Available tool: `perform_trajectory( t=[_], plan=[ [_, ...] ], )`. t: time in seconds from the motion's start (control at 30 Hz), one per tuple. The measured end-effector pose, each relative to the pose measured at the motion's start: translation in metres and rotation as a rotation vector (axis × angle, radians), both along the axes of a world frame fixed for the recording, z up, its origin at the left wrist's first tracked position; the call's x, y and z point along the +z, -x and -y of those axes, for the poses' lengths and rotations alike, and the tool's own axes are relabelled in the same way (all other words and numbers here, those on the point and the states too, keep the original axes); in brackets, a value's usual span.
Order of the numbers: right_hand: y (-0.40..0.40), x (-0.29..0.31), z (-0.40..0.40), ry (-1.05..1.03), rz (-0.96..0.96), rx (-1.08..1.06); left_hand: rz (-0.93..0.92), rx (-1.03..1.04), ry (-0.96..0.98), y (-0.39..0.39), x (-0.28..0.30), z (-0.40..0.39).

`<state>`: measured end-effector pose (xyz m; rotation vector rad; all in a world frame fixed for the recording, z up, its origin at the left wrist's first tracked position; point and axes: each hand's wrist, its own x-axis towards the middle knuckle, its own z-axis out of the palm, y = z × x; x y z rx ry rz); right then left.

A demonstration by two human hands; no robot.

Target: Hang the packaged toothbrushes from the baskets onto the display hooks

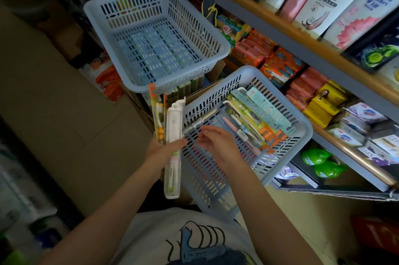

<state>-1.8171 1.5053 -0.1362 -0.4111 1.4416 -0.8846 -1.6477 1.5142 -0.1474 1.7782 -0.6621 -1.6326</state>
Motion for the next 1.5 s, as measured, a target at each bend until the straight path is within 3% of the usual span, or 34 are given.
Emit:
perform_trajectory(
  t=[0.1,0.3,0.67,0.87,1.17,1.37,1.5],
  plan=[
    [-0.002,-0.021,0.022,-0.121,0.127,-0.136,0.12,0.07,0.044,-0.011,-0.002,0.001],
    [-0.019,-0.072,0.056,-0.284,0.175,-0.18,0.138,0.071,0.04,-0.015,-0.008,0.002],
    [-0.036,-0.099,0.072,-0.296,0.203,-0.228,0.038,0.071,0.028,-0.022,-0.007,0.003],
    [-0.042,-0.096,0.067,-0.234,0.149,-0.086,0.038,0.065,0.014,-0.019,-0.003,0.001],
    [-0.027,-0.037,0.031,0.102,0.128,-0.097,-0.013,-0.004,0.046,-0.006,0.032,-0.008],
    [-0.031,0.057,0.039,0.288,0.22,0.005,-0.03,-0.016,0.192,-0.016,0.086,0.031],
    [-0.044,0.12,0.056,0.438,0.073,0.05,-0.076,-0.043,0.3,-0.03,0.125,0.068]
  ],
)
